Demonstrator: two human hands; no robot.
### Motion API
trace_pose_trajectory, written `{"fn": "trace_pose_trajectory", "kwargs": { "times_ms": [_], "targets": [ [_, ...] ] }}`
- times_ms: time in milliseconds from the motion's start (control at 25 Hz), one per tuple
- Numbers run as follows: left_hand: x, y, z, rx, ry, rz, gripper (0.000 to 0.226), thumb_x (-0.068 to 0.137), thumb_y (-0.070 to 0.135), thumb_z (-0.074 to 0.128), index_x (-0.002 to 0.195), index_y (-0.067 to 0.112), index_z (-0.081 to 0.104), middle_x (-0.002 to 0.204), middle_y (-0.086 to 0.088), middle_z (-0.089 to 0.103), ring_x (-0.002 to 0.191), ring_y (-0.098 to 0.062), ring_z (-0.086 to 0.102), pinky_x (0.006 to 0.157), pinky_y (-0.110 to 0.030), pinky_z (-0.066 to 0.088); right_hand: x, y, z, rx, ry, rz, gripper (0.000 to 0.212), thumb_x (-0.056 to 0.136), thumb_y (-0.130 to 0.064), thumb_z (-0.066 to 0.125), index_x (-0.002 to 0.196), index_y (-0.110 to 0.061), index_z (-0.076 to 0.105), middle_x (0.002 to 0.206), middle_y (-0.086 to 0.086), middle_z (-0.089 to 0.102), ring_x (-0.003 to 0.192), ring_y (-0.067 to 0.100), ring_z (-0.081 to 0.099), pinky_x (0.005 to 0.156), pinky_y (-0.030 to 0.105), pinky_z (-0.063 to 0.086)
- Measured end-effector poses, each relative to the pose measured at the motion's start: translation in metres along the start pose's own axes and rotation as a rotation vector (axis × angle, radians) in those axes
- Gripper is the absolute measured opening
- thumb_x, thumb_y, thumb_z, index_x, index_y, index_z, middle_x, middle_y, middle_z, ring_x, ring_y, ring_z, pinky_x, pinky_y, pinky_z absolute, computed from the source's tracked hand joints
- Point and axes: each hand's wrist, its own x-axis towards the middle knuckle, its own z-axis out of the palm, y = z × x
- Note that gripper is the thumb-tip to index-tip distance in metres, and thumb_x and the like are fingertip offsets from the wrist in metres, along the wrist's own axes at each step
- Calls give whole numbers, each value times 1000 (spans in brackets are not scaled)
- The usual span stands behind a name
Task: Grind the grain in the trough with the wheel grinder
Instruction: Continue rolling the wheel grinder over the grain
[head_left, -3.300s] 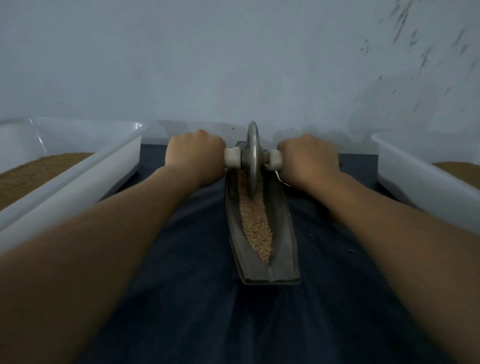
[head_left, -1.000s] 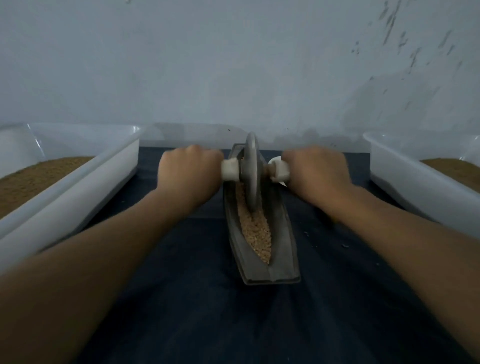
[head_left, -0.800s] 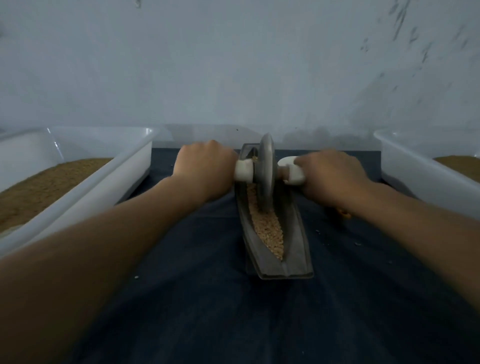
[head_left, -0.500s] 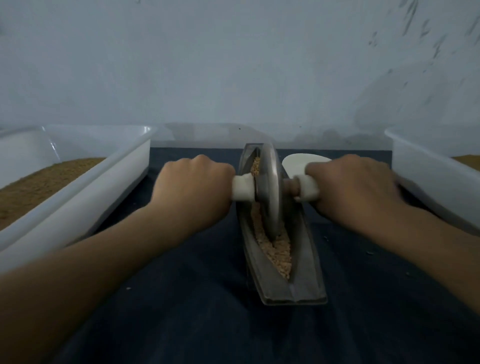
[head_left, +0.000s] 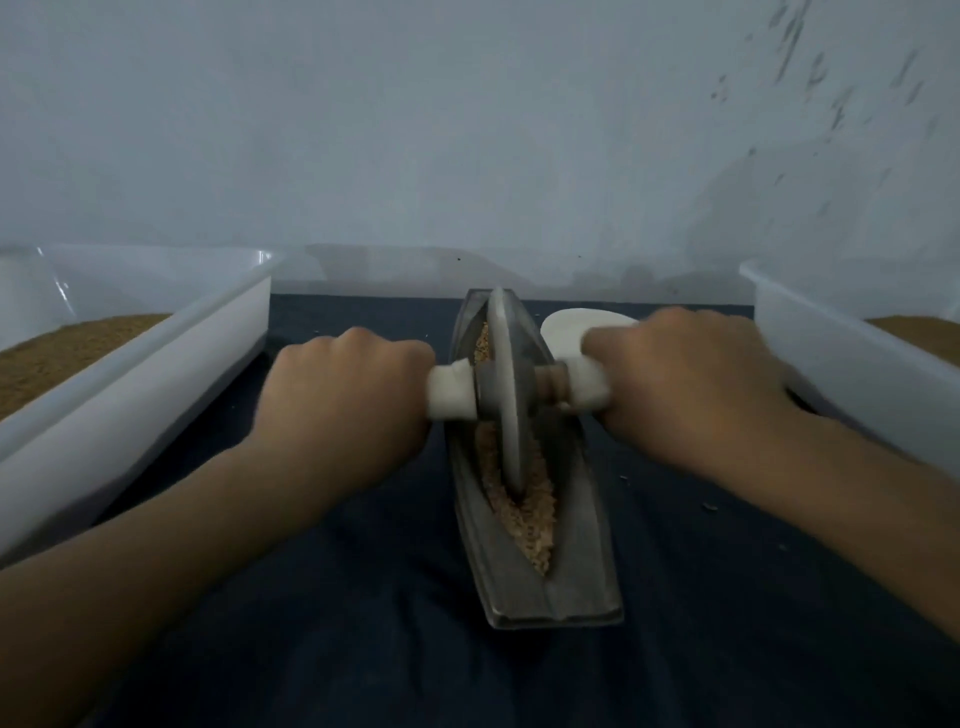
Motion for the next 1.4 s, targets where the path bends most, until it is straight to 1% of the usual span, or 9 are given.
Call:
{"fn": "trace_pose_trajectory", "kwargs": {
  "times_ms": [200, 360, 480, 600, 680, 800, 1000, 1280, 1400],
  "targets": [
    [63, 10, 2, 3, -224, -149, 13, 91, 28, 56, 100, 24, 65, 84, -1, 56, 74, -24, 57, 62, -34, 40, 57, -9, 12, 144, -393, 205, 11, 89, -33, 65, 98, -27, 64, 92, 2, 65, 86, 27, 61, 66, 31, 45],
    [-1, 1, -16, -10, -13, 56, 16, 72, 39, 61, 71, 34, 46, 58, 13, 27, 45, -12, 24, 45, -22, 21, -13, -2, -17, 52, -46, 5, 25, 65, -38, 67, 71, -29, 44, 53, -12, 29, 42, 15, 29, 43, 20, 20],
    [-6, -7, -18, -15, 119, 114, 20, 60, 43, 53, 64, 34, 35, 56, 13, 11, 43, -12, 9, 51, -15, 6, -26, 5, -16, 66, 70, -14, 24, 54, -43, 61, 65, -31, 43, 55, -16, 8, 44, 8, 5, 51, 15, 7],
    [28, 6, 2, 62, -61, -54, 7, 80, 33, 60, 80, 28, 56, 62, 5, 40, 49, -20, 40, 49, -27, 28, 16, -11, 5, 2, -128, 127, 15, 72, -33, 71, 82, -27, 61, 60, -6, 43, 48, 21, 40, 49, 23, 23],
    [60, 7, 8, 42, -146, -118, 14, 89, 30, 57, 100, 25, 63, 87, -4, 60, 78, -31, 62, 62, -34, 39, 47, -13, 16, 102, -269, 228, 15, 87, -31, 68, 100, -25, 65, 87, 4, 64, 78, 29, 61, 60, 30, 37],
    [58, 3, 3, 57, -166, -21, 9, 88, 32, 57, 95, 29, 62, 79, 2, 53, 70, -25, 57, 60, -34, 38, 37, -5, 14, 139, -324, 169, 13, 88, -38, 66, 91, -28, 57, 89, 3, 66, 80, 29, 62, 62, 32, 44],
    [-7, -13, -6, -45, 98, 146, 19, 68, 46, 48, 69, 37, 32, 55, 14, 17, 44, -11, 15, 50, -14, 10, -19, 5, -8, 16, 104, -27, 26, 61, -40, 65, 72, -27, 45, 49, -12, 21, 39, 15, 15, 49, 15, 14],
    [67, 9, 2, 55, -188, -98, 18, 90, 30, 56, 104, 26, 66, 91, -5, 61, 81, -30, 62, 64, -35, 40, 47, -10, 21, 154, -314, 224, 13, 92, -35, 63, 100, -25, 63, 94, 5, 66, 88, 31, 62, 64, 32, 40],
    [23, -2, -9, 0, -128, 64, 6, 83, 37, 59, 87, 33, 59, 70, 7, 50, 58, -19, 48, 53, -29, 34, 5, -1, 1, 54, -130, 29, 13, 80, -36, 63, 89, -30, 56, 66, -4, 54, 60, 30, 55, 49, 28, 35]
  ]
}}
